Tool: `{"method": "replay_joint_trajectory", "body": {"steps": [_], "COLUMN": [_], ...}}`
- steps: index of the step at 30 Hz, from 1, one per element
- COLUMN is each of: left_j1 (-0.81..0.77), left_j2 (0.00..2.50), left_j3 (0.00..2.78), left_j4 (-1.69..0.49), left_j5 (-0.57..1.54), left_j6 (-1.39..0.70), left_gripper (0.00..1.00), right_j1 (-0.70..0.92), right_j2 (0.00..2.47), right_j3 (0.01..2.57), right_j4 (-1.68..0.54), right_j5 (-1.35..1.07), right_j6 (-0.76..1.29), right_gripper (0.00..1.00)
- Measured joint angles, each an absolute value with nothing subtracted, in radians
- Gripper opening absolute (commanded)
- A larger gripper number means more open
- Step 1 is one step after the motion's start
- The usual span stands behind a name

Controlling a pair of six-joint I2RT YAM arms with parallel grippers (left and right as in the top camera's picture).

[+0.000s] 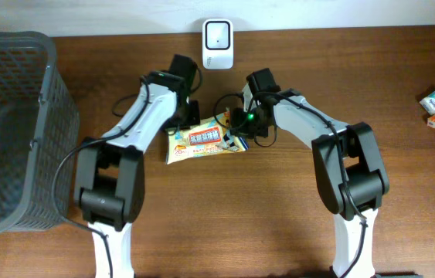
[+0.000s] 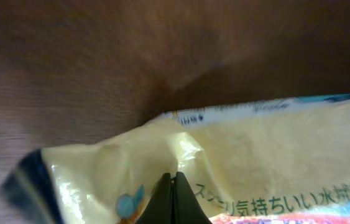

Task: Scan the item barcode

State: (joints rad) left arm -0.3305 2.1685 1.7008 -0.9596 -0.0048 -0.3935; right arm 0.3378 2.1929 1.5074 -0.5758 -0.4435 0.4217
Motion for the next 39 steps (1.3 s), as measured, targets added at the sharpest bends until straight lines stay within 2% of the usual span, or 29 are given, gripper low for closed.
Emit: {"method": "replay_joint_trajectory", "body": {"steps": [9, 17, 22, 27, 33, 39], "left_j1": [-0.307, -0.242, -0.245, -0.231, -0.164, -0.162], "left_j2": [2.210, 2.191, 2.118, 2.117, 2.117, 2.117], "left_j3": [1.699, 1.746, 1.761, 1.762, 1.762, 1.762], "left_j4": [-0.970, -1.065, -1.059, -1.075, -1.119, -1.168], "left_j5": [-0.170, -0.210, -0.175, -0.181, -0.184, -0.183], "left_j6": [-0.386, -0.385, -0.386, -0.443, -0.493, -0.499], "left_gripper": [0.00, 0.01, 0.03, 0.04, 0.00, 0.00], "right_j1": [0.348, 0.348, 0.348, 0.373, 0.467, 0.503], "right_j2": [2.172, 2.129, 2.057, 2.065, 2.144, 2.180], "right_j3": [1.539, 1.528, 1.538, 1.543, 1.543, 1.544], "right_j4": [-0.758, -0.794, -0.604, -0.519, -0.404, -0.437], "right_j5": [-0.265, -0.173, -0.333, -0.429, -0.494, -0.432], "right_j6": [0.423, 0.423, 0.423, 0.426, 0.442, 0.492], "right_gripper": [0.04, 0.04, 0.04, 0.04, 0.04, 0.04]}}
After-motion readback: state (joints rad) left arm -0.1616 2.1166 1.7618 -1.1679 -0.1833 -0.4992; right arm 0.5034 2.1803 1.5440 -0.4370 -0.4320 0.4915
